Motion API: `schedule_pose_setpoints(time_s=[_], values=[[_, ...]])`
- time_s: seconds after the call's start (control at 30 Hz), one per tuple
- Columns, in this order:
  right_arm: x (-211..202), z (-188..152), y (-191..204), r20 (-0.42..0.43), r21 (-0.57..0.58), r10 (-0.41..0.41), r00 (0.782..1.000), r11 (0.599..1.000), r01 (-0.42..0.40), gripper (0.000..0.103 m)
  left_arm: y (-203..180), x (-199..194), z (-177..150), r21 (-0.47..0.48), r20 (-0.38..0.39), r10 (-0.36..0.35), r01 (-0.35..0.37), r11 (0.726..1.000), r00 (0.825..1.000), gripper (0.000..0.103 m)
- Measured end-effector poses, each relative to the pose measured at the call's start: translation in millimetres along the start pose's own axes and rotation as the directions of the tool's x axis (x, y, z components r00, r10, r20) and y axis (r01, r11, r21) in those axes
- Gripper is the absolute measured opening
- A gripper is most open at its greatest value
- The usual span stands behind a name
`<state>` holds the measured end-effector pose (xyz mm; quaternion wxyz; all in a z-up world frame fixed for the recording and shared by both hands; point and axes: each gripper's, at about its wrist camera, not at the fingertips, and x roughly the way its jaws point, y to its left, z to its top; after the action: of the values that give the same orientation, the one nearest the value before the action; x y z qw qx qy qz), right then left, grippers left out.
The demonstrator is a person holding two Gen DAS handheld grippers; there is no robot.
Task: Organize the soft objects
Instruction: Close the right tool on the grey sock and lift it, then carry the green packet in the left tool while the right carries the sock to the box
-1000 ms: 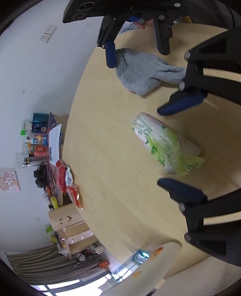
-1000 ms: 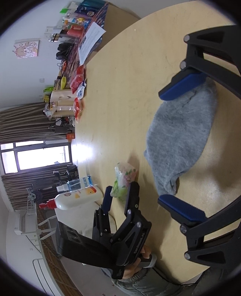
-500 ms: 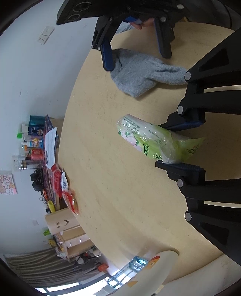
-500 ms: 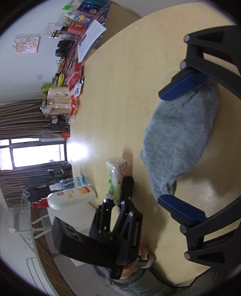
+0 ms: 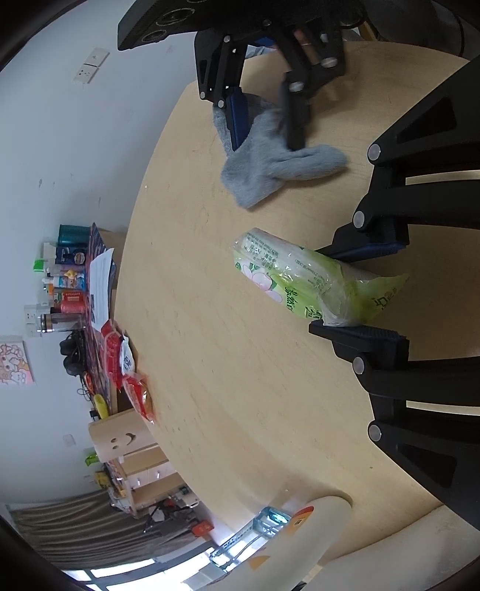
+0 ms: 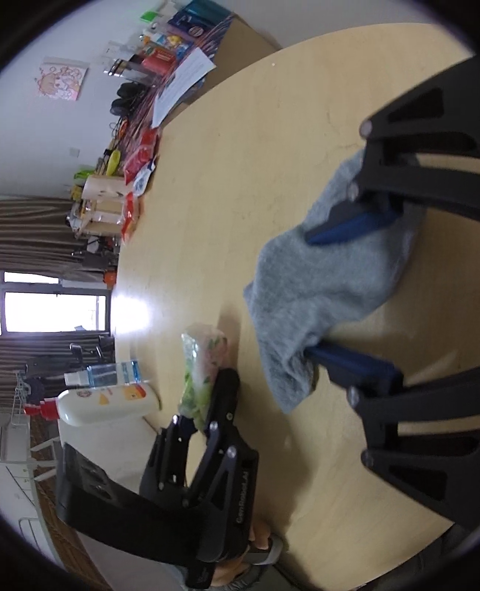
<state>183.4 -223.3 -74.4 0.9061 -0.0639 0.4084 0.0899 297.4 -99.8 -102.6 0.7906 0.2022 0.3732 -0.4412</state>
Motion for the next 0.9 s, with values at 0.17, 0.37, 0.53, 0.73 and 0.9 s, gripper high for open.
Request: schedule_pose_setpoints(time_s=[0.17,0.37,0.53,0.73,0.9], values=[[-1,0,-9,0.012,0.036,-0.026,1.000,0.999,0.026,0.022,-1,-1,-1,-0.008,0.000,0.014,-0.014,1.000,1.000,0.032],[-7,-3,-9,0.047,0.063,-0.023,0.999,0.998,0.020,0.020,-9,-9,-4,0.028,0.033,0.040,-0.041,0.999,0.999,0.032],[-21,-1,-11,0.103,0.084,-0.044,0.994,0.996,0.035,0.019,-19,-29,-2,0.043,0.089,0.052,-0.056,0.998,0.995,0.032],[-44,7,-8,0.183,0.092,-0.047,0.982,0.995,0.030,0.017,-30,-61,4,0.061,0.179,0.067,-0.079,0.995,0.982,0.032],[-65,17,-9,0.245,0.109,-0.050,0.968,0.994,0.023,0.015,-40,-80,9,0.063,0.219,0.079,-0.095,0.994,0.972,0.032]])
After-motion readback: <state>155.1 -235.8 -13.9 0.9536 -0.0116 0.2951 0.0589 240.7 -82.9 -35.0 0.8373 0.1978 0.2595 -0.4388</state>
